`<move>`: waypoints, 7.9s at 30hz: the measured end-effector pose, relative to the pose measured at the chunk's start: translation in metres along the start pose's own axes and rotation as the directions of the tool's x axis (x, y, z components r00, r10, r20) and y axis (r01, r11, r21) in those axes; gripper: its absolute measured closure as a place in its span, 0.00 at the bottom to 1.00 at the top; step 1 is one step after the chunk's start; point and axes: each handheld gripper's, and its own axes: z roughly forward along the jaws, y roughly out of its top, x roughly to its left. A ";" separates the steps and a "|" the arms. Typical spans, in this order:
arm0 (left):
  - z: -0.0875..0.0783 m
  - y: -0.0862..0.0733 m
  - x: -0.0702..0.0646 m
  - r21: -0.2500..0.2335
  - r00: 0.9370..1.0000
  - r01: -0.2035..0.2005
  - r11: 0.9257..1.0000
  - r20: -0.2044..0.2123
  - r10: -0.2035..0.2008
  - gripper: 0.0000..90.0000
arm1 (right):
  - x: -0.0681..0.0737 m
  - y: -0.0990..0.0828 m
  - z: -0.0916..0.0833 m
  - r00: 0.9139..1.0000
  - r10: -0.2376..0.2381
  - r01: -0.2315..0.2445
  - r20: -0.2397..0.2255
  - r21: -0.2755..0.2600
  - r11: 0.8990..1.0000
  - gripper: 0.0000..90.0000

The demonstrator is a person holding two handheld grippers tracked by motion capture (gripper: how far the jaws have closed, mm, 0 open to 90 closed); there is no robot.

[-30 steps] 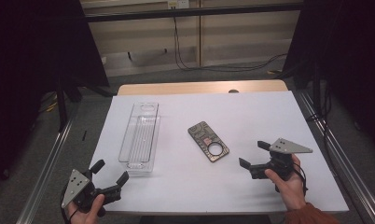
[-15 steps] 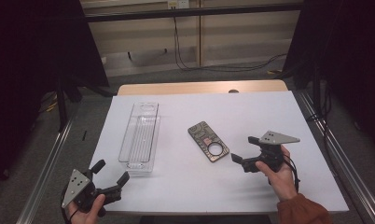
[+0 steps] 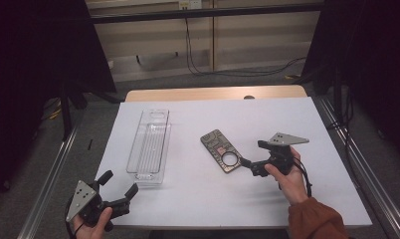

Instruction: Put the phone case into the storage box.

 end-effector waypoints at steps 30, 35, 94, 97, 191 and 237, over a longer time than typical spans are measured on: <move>-0.001 0.000 0.000 -0.010 1.000 0.009 1.000 0.002 -0.009 0.02 | 0.003 0.033 0.041 0.999 -0.008 0.011 -0.036 0.080 0.997 0.03; -0.001 0.001 -0.001 -0.006 1.000 0.001 1.000 -0.001 -0.001 0.02 | 0.003 0.040 0.049 0.999 -0.024 0.027 -0.027 0.111 0.993 0.03; -0.002 0.001 0.000 -0.001 1.000 -0.001 1.000 0.005 0.001 0.02 | 0.003 0.065 0.136 0.999 -0.042 0.049 -0.026 0.672 0.739 0.08; -0.002 0.001 0.001 -0.001 1.000 0.003 1.000 -0.002 -0.003 0.02 | 0.006 0.066 0.139 0.998 -0.064 0.061 -0.021 0.694 0.718 0.09; -0.002 0.001 0.002 0.014 1.000 -0.014 1.000 0.010 0.013 0.02 | 0.011 0.079 0.112 0.977 -0.181 0.213 -0.114 0.587 0.781 0.13; 0.009 0.016 -0.006 0.082 0.978 -0.073 0.994 0.200 0.055 0.04 | 0.030 0.082 0.064 0.910 -0.279 0.397 -0.306 0.454 0.798 0.13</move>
